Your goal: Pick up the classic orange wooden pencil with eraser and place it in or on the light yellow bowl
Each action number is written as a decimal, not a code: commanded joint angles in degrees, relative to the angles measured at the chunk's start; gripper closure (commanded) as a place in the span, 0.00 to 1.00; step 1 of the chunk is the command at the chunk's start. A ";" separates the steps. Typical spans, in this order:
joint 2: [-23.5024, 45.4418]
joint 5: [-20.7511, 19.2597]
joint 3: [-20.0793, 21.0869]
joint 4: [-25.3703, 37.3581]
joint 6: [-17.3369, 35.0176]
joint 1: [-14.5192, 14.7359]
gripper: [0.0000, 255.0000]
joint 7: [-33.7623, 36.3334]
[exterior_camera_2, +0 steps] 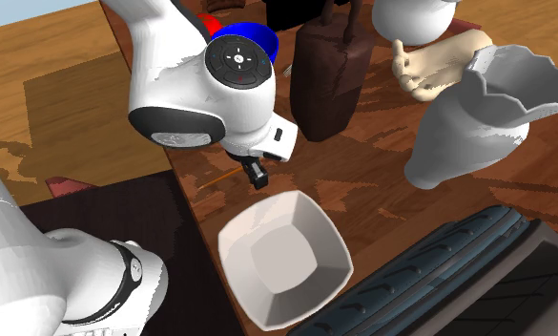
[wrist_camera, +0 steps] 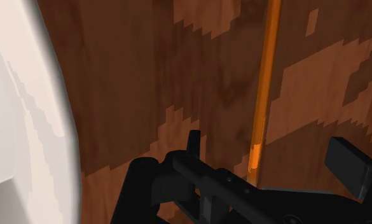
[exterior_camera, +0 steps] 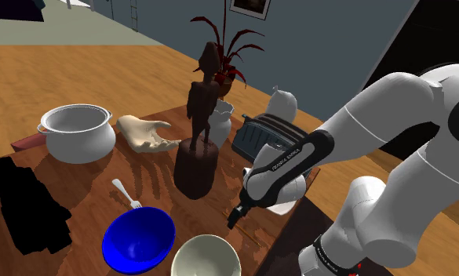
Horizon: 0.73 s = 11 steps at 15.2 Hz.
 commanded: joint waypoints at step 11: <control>-1.42 -2.21 0.17 -0.39 -0.88 -0.63 1.00 1.87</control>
